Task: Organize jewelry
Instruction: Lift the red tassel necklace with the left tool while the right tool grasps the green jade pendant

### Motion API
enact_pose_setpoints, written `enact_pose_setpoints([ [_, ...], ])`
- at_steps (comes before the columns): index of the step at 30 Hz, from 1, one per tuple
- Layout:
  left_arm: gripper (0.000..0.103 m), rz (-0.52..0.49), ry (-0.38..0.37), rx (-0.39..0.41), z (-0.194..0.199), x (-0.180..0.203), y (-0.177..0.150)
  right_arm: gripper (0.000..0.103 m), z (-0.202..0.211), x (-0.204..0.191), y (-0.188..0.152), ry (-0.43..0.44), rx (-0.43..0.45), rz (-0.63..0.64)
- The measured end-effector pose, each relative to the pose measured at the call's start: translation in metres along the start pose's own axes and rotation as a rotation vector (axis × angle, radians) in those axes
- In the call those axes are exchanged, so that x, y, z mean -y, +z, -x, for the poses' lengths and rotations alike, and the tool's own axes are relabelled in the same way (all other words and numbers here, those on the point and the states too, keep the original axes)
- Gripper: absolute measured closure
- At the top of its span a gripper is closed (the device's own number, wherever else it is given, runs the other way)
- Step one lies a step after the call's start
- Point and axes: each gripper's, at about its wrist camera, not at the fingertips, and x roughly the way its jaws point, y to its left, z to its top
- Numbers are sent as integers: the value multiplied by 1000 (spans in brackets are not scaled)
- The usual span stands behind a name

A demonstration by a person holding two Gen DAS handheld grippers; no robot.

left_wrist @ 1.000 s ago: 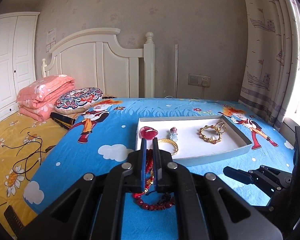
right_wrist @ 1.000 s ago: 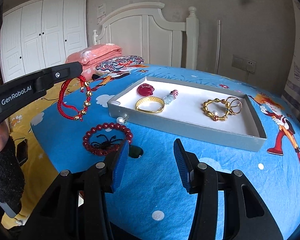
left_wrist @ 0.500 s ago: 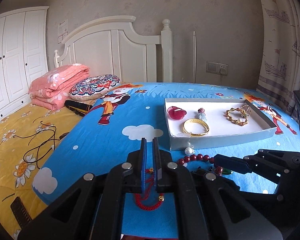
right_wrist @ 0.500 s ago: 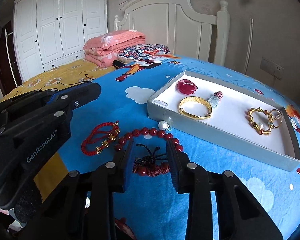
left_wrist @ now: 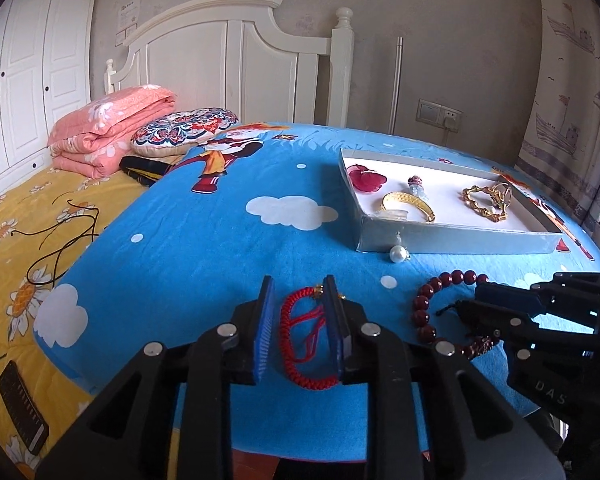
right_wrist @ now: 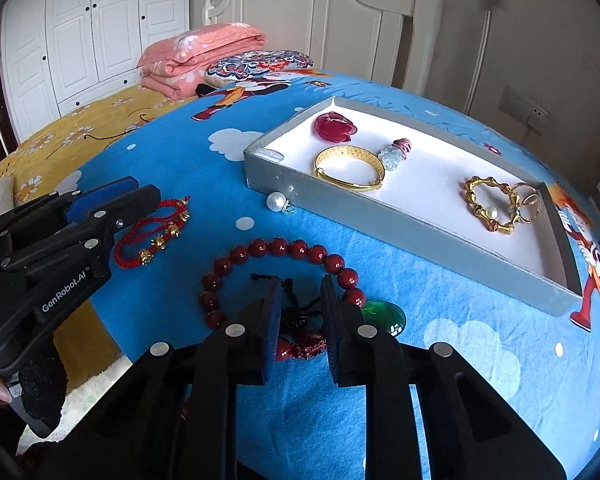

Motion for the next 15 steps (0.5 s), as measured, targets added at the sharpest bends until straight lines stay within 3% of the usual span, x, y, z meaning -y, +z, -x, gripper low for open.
enact_pose_setpoints([
  [2,65,2,-5,-5,-1,3,-2,82,1,-3,-2,-9,-5,16],
  [7,61,2,0,-17,-3,4,-8,81,1,-13,-4,-54,16,85],
  [9,60,13,2,-22,-3,0,-10,95,1,-16,-5,-34,31,109],
  [15,57,18,12,-19,1,-5,-10,97,10,-8,-2,-23,119,46],
])
